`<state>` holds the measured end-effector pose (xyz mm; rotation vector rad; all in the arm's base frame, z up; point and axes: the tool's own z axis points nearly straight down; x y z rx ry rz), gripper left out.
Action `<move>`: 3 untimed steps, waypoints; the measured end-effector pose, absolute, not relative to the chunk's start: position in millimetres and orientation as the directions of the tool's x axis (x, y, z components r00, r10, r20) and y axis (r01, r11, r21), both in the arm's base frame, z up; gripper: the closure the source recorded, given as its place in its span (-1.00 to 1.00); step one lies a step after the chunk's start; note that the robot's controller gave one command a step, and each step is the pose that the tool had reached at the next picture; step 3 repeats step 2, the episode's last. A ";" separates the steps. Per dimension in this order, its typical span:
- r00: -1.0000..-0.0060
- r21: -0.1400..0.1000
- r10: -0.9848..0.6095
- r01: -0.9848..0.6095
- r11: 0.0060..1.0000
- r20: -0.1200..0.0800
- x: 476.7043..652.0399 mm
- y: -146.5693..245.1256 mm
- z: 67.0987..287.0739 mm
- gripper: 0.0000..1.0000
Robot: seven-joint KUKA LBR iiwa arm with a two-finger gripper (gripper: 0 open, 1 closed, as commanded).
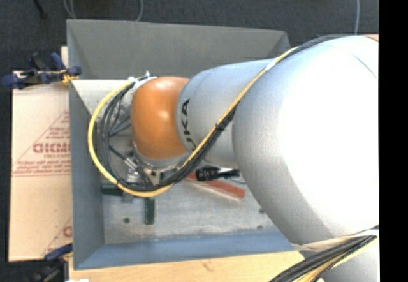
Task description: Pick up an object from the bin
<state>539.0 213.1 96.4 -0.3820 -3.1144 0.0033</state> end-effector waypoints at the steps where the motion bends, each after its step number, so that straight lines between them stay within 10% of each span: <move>1: -0.970 -0.004 0.241 0.241 0.970 0.005 538.7 212.6 118.8 1.00; 3: -0.971 -0.001 0.241 0.241 0.971 0.001 539.9 212.9 142.6 1.00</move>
Offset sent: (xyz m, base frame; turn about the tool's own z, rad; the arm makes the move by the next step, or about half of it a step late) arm 0.0001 0.0001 0.0298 0.0000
